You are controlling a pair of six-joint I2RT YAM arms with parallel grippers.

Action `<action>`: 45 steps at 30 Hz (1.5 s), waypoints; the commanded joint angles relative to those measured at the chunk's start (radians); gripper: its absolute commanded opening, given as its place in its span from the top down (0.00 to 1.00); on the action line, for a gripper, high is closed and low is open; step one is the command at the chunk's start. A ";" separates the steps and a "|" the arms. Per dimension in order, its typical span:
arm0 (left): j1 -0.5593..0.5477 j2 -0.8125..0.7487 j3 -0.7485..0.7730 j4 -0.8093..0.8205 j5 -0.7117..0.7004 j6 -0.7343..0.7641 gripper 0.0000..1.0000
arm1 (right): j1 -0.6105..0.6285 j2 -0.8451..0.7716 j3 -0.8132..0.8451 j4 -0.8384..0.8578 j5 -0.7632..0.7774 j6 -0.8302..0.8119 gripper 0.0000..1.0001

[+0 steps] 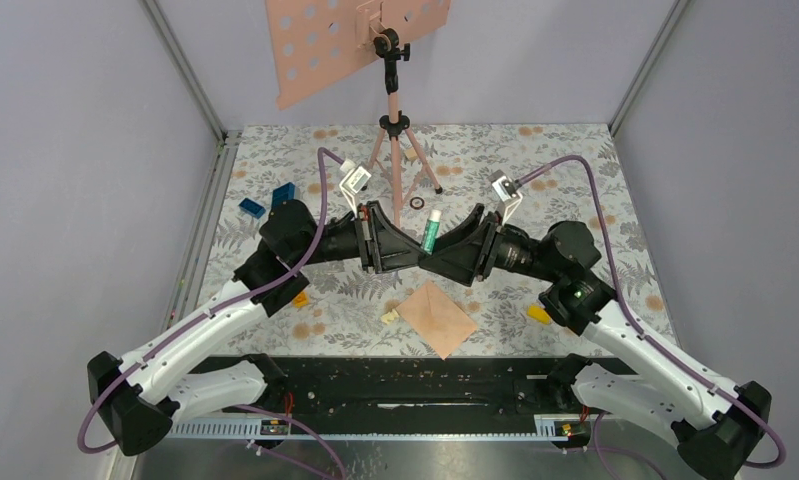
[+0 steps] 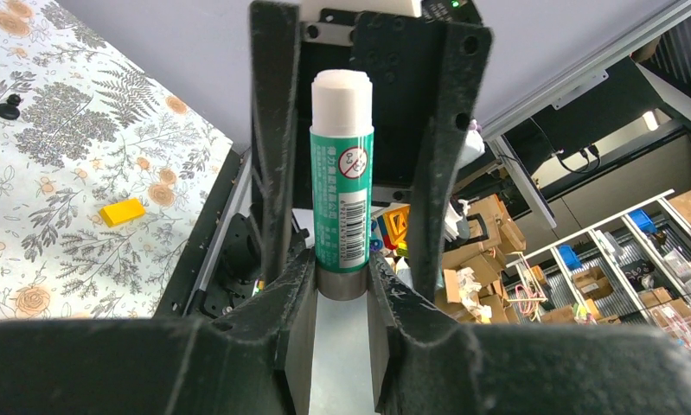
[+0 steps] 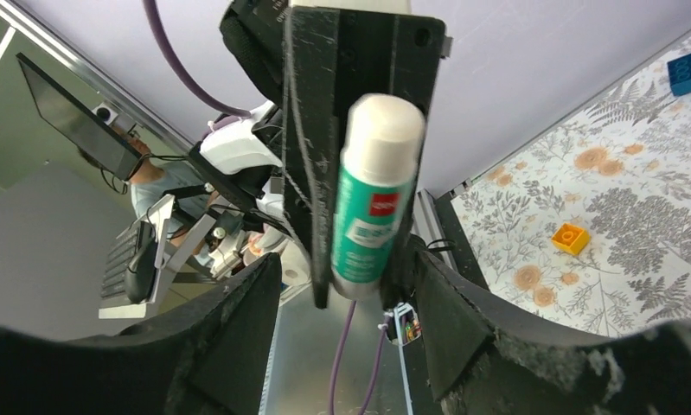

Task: Place the letter into the envelope and seal it
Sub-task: Screw the solid glue.

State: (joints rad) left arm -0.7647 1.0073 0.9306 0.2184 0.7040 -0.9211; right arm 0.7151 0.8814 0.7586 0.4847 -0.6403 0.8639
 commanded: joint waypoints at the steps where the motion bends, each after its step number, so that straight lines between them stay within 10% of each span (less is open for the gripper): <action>1: 0.005 0.007 0.046 0.030 -0.016 0.008 1.00 | 0.010 -0.039 0.091 -0.073 0.029 -0.102 0.35; 17: 0.005 -0.012 0.042 0.035 0.007 0.014 1.00 | 0.009 0.003 0.177 -0.138 0.188 -0.140 0.38; 27: 0.004 -0.011 0.053 -0.004 0.018 0.035 0.99 | 0.008 -0.007 0.143 -0.117 0.260 -0.116 1.00; 30: 0.003 0.002 0.147 -0.236 -0.058 0.162 0.47 | 0.009 -0.008 0.189 -0.256 0.309 -0.147 1.00; 33: -0.049 0.005 0.241 -0.486 -0.294 0.347 0.22 | 0.010 -0.001 0.245 -0.396 0.371 -0.166 1.00; 45: -0.309 0.123 0.424 -0.729 -0.845 0.519 0.09 | 0.097 0.087 0.455 -0.814 0.720 -0.111 1.00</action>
State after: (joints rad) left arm -1.0100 1.0996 1.3048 -0.4397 0.1139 -0.4728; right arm 0.7715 0.9329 1.1198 -0.2024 -0.0658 0.7422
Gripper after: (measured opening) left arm 0.933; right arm 0.274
